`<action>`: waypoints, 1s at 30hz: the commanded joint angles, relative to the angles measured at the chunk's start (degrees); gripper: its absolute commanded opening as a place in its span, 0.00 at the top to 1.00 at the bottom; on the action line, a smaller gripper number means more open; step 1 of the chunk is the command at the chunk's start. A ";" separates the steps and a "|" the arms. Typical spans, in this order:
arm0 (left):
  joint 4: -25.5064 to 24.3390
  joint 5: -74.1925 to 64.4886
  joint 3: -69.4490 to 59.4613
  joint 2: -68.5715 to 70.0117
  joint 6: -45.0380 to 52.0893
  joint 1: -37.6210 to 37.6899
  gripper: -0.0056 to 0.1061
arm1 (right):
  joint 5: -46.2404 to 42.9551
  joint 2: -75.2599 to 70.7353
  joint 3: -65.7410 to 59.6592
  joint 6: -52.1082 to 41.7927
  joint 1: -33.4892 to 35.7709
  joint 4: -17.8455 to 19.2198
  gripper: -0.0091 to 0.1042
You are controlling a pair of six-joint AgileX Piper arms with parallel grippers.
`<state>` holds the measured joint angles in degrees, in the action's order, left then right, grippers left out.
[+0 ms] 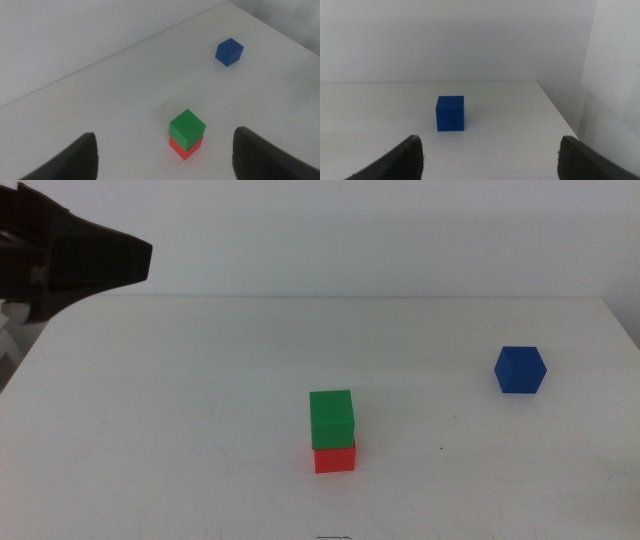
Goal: Stack red cubes first, then green, then blue cubes in a specific spot.
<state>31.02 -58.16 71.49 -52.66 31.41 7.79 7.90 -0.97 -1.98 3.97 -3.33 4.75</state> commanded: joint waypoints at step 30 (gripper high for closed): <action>2.54 3.48 1.43 0.39 -0.02 0.07 0.15 | 34.85 60.84 53.22 -1.27 3.94 -9.16 0.09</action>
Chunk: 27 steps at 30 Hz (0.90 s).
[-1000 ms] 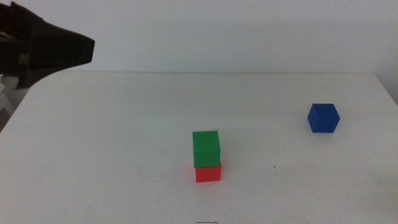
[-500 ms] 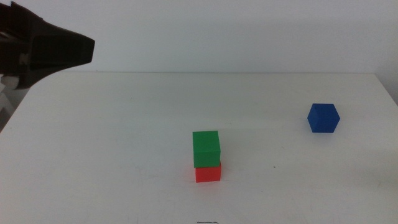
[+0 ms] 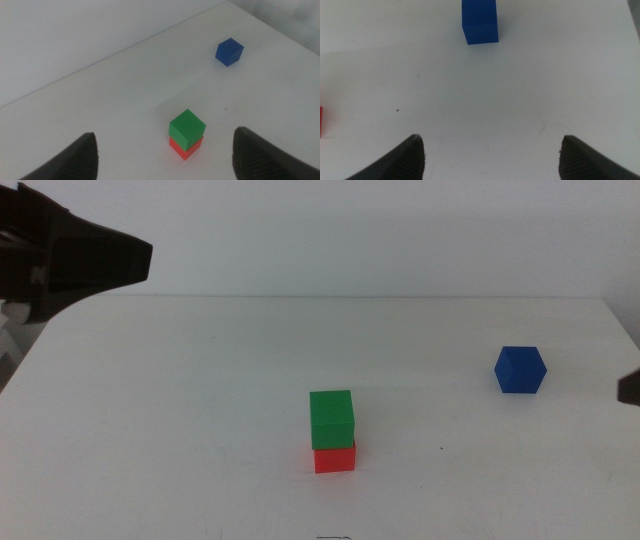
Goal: Stack red cubes first, then green, then blue cubes in a specific spot.
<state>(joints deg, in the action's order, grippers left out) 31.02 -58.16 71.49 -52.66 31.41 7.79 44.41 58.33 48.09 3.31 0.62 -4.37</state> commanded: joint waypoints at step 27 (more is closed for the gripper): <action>2.54 3.48 1.43 0.39 -0.02 0.07 0.15 | 12.87 36.93 34.22 -4.78 0.86 -3.82 0.09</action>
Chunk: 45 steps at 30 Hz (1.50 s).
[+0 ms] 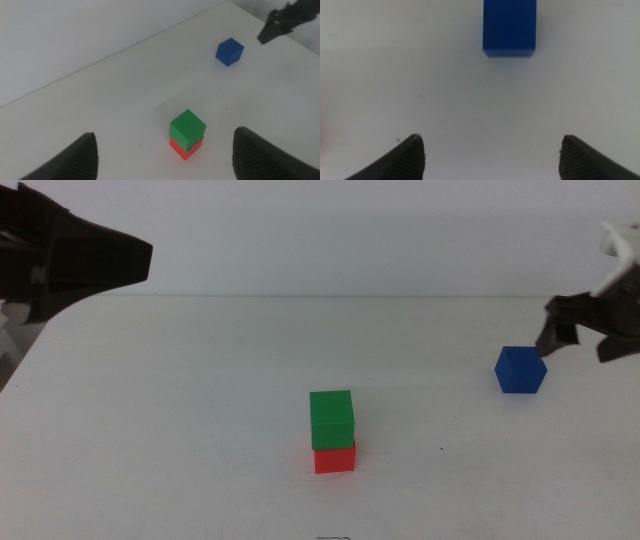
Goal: Stack red cubes first, then green, then blue cubes in a specific spot.
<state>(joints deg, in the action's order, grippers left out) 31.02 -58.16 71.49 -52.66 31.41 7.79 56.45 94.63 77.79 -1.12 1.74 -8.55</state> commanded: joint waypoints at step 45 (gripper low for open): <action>2.54 3.48 1.43 0.39 -0.02 0.07 0.15 | 12.76 0.39 9.65 33.34 28.26 20.96 0.93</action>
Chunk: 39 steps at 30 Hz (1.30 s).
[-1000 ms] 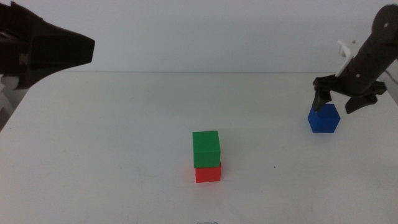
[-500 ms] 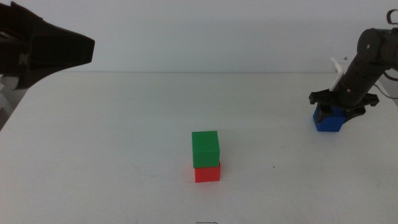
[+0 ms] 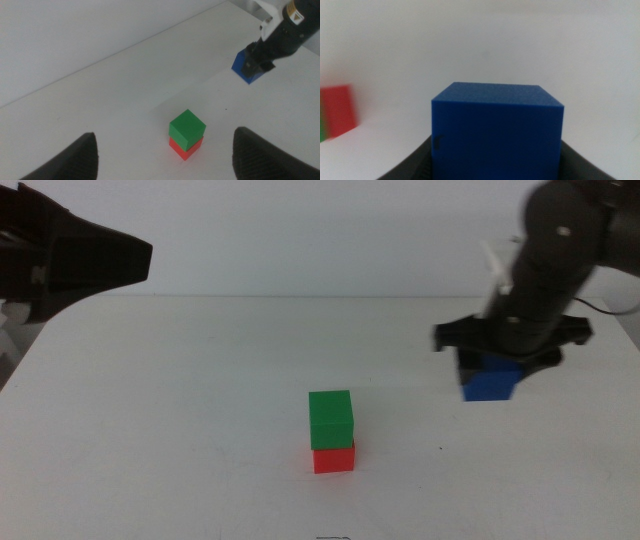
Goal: Stack red cubes first, then green, then blue cubes in a specific spot.
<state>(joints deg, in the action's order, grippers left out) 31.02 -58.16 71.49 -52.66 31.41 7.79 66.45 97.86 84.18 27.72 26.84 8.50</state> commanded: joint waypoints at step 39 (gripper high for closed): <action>2.54 3.48 1.43 0.39 -0.02 0.07 0.15 | 8.06 15.09 26.62 14.23 19.66 2.59 0.93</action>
<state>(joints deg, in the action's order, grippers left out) 31.02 -58.16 71.49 -52.66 31.41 7.79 70.79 116.55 108.88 43.08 46.89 9.92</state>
